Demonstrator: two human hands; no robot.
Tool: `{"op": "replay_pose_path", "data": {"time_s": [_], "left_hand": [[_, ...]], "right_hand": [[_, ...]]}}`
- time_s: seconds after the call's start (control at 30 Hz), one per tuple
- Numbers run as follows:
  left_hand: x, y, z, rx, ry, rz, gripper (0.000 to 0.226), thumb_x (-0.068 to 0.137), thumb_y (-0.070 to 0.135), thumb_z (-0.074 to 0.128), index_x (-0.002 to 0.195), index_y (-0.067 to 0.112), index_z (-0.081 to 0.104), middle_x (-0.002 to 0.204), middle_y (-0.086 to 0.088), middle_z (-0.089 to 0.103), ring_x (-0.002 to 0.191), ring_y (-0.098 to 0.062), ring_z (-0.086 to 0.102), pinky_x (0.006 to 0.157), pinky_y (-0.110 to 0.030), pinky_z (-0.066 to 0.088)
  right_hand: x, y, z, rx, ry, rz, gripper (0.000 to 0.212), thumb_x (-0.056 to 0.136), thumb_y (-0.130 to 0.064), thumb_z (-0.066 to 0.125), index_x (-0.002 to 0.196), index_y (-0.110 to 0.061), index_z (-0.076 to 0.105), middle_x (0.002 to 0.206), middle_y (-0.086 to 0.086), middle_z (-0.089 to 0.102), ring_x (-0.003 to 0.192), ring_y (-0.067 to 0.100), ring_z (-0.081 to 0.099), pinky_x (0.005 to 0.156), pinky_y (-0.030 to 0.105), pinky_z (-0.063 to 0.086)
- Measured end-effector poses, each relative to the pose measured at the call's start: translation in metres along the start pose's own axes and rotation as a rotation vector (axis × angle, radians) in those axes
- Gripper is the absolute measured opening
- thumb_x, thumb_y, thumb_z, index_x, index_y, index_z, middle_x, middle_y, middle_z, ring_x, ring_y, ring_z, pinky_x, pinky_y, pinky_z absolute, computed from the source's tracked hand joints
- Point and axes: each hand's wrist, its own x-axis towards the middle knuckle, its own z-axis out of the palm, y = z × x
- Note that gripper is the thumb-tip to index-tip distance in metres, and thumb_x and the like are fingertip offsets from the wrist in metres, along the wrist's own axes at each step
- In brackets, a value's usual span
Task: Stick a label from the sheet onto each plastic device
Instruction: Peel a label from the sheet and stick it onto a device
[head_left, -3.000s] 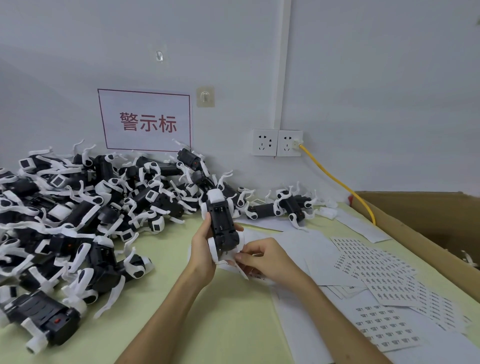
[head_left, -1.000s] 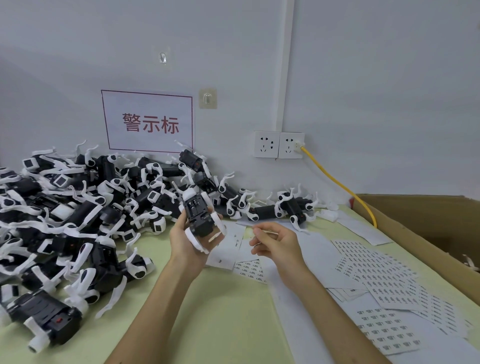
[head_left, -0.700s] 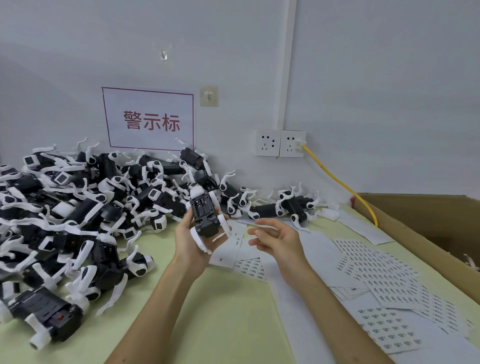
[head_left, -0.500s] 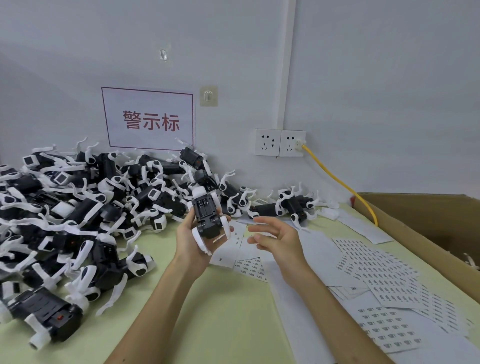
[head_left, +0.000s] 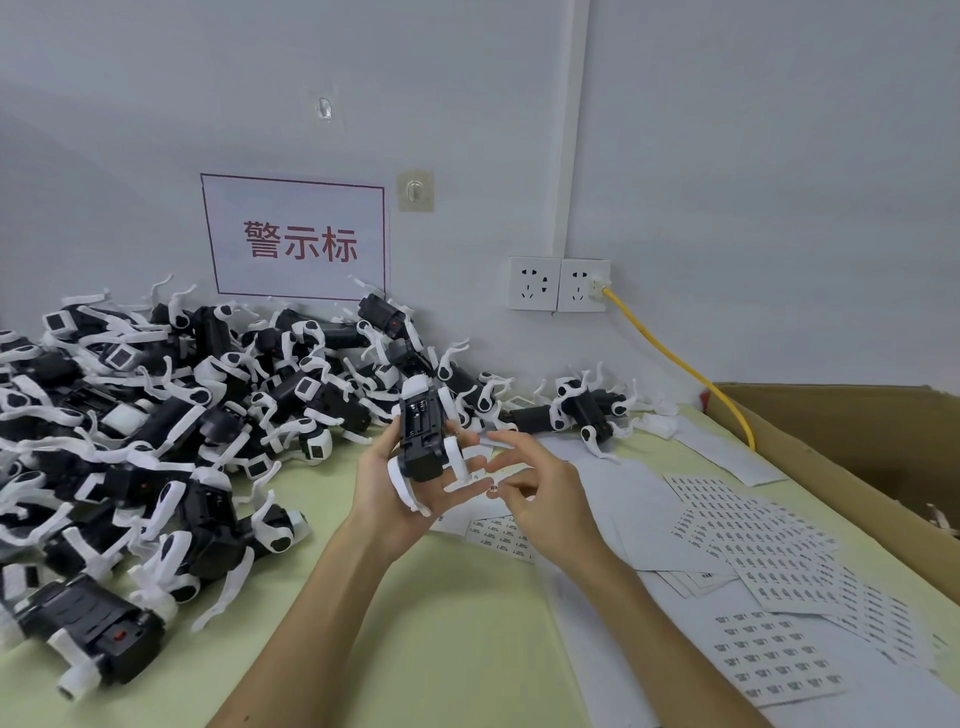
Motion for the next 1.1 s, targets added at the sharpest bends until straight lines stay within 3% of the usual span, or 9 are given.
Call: {"op": "replay_pose_path", "data": {"time_s": [0.17, 0.33, 0.47, 0.7, 1.1], "left_hand": [[-0.0003, -0.0012, 0.0038, -0.012, -0.017, -0.016, 0.058, 0.096, 0.052, 0.045, 0.093, 0.004, 0.078, 0.100, -0.020, 0.071, 0.093, -0.040, 0.069, 0.105, -0.064, 0.045], [-0.0010, -0.0005, 0.0042, -0.036, -0.038, -0.006, 0.058, 0.100, 0.051, 0.042, 0.093, 0.005, 0.077, 0.099, -0.018, 0.070, 0.098, -0.040, 0.067, 0.106, -0.065, 0.043], [-0.0030, -0.0004, 0.0035, -0.069, -0.048, 0.009, 0.054, 0.097, 0.049, 0.047, 0.095, 0.003, 0.074, 0.102, -0.020, 0.071, 0.094, -0.039, 0.070, 0.097, -0.070, 0.048], [-0.0009, -0.0022, 0.0000, -0.097, -0.052, 0.006, 0.055, 0.096, 0.049, 0.048, 0.097, 0.001, 0.075, 0.105, -0.021, 0.071, 0.095, -0.039, 0.070, 0.093, -0.070, 0.051], [-0.0004, -0.0034, -0.0004, -0.076, -0.032, 0.008, 0.053, 0.092, 0.048, 0.050, 0.097, 0.002, 0.075, 0.102, -0.021, 0.072, 0.093, -0.039, 0.071, 0.090, -0.066, 0.054]], "right_hand": [[0.0004, 0.0030, -0.0007, -0.022, -0.011, -0.016, 0.061, 0.085, 0.013, 0.054, 0.119, -0.038, 0.063, 0.103, -0.003, 0.071, 0.079, 0.004, 0.072, 0.065, 0.010, 0.048], [0.0014, 0.0058, 0.0019, -0.033, 0.022, -0.030, 0.046, 0.084, 0.010, 0.063, 0.094, -0.034, 0.070, 0.103, -0.013, 0.072, 0.076, 0.002, 0.071, 0.064, 0.012, 0.050], [0.0021, 0.0067, 0.0031, -0.047, 0.061, -0.033, 0.045, 0.084, -0.002, 0.073, 0.082, -0.046, 0.066, 0.094, -0.021, 0.068, 0.076, 0.004, 0.070, 0.062, 0.012, 0.049], [0.0022, 0.0049, 0.0018, -0.043, 0.078, -0.038, 0.043, 0.084, -0.008, 0.076, 0.081, -0.049, 0.064, 0.090, -0.029, 0.065, 0.072, 0.003, 0.069, 0.061, 0.012, 0.047], [0.0028, 0.0066, 0.0014, -0.087, 0.067, -0.019, 0.033, 0.084, -0.017, 0.079, 0.081, -0.047, 0.066, 0.095, -0.022, 0.066, 0.068, 0.004, 0.069, 0.063, 0.021, 0.052]]}}
